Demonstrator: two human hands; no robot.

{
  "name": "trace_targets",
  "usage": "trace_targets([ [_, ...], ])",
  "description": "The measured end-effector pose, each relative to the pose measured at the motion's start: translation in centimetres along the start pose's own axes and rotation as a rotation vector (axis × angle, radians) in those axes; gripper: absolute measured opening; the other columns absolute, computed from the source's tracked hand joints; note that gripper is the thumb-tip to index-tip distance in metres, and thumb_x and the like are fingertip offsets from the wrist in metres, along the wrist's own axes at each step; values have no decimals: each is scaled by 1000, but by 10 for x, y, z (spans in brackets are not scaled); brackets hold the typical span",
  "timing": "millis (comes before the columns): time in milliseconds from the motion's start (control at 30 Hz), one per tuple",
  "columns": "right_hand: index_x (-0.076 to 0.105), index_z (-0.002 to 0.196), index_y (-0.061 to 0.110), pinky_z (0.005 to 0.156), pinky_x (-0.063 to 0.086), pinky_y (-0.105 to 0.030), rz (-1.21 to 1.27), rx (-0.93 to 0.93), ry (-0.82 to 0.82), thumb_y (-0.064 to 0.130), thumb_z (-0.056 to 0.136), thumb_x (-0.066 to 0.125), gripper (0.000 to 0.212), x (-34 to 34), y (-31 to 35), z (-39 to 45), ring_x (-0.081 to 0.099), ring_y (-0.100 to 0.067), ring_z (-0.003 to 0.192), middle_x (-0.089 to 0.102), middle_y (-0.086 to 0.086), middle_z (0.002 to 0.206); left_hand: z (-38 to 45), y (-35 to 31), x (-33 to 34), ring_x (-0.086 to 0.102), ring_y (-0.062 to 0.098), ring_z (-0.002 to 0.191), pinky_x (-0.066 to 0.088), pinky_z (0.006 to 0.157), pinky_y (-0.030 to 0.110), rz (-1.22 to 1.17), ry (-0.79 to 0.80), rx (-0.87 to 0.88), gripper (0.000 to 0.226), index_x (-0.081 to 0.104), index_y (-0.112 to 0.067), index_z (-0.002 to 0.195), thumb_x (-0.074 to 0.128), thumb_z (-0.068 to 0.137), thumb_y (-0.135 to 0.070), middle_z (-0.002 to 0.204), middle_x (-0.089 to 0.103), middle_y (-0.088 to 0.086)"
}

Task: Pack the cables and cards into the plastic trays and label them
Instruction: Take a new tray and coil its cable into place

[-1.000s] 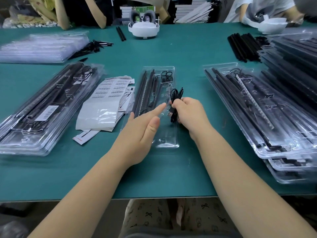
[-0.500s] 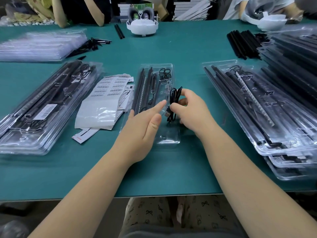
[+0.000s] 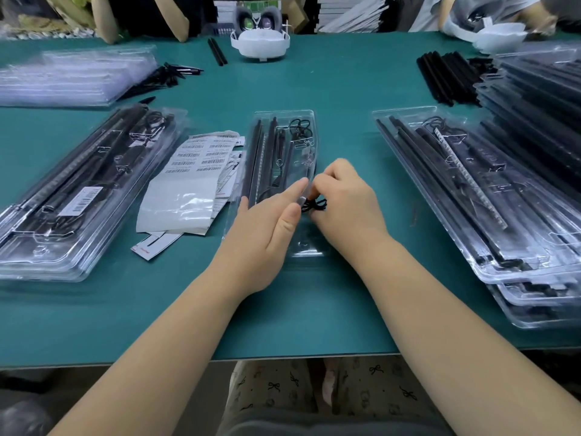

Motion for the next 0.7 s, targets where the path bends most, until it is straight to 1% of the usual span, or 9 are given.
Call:
trace_targets([
  [67,58,84,6,58,36,-33,-73,44,22,13,82,65,10,1,3,-2,40,-25,70,37,-1,88,0,0,0,38,-6,123,0,119,46,6,18,0,53,28,-35,146,15,96,-45,123,44,-29],
  [133,57,87,11,58,30,-31,-207,77,91,21,85,63,12,3,3,-4,39,-23,74,34,1,85,0,0,0,42,0,121,0,118,47,19,31,-1,54,28,-34,146,15,95,-46,119,52,-23],
  [200,60,91,16,58,26,-29,-317,52,141,30,87,61,15,2,7,-7,47,-23,84,42,0,84,0,-1,0,44,3,120,1,118,47,30,27,-3,55,29,-34,146,15,95,-46,116,57,-17],
  [267,62,92,18,58,23,-29,-358,11,176,42,90,55,25,3,11,-11,47,-22,90,55,0,89,0,-1,0,41,4,125,0,118,45,43,19,6,54,30,-33,146,17,95,-45,126,56,-14],
  [367,68,93,18,66,25,-30,-362,16,208,51,92,40,43,3,12,-18,30,-19,84,59,1,92,1,-2,1,36,7,134,-2,116,45,62,32,12,55,31,-33,146,18,94,-45,134,53,-13],
  [500,69,98,21,79,25,-34,-282,23,228,46,95,28,48,1,10,-29,21,-17,86,56,2,100,1,-3,1,33,8,136,-2,116,46,89,46,16,57,31,-31,147,18,93,-46,142,46,-13],
  [567,69,98,22,81,25,-35,-240,24,235,43,98,28,46,1,8,-34,24,-17,87,54,3,104,1,-4,1,34,7,134,-2,115,45,98,49,21,57,30,-30,147,18,94,-46,142,46,-13],
  [633,69,102,25,80,25,-33,-236,28,230,43,97,36,38,2,5,-35,31,-20,93,54,4,107,1,-4,1,34,7,134,-2,115,44,109,51,25,57,30,-30,147,18,94,-45,143,45,-13],
  [700,71,103,27,77,26,-31,-204,64,195,44,95,47,30,3,3,-33,33,-20,92,57,7,102,1,-3,1,30,9,139,-3,116,45,119,64,15,57,27,-32,148,17,94,-46,147,40,-13],
])
Point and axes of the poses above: each hand's wrist, its own z-axis towards the middle knuckle, its own x-axis out of the palm, y = z × x, the point moved 3 cm from there along z, towards the middle knuckle
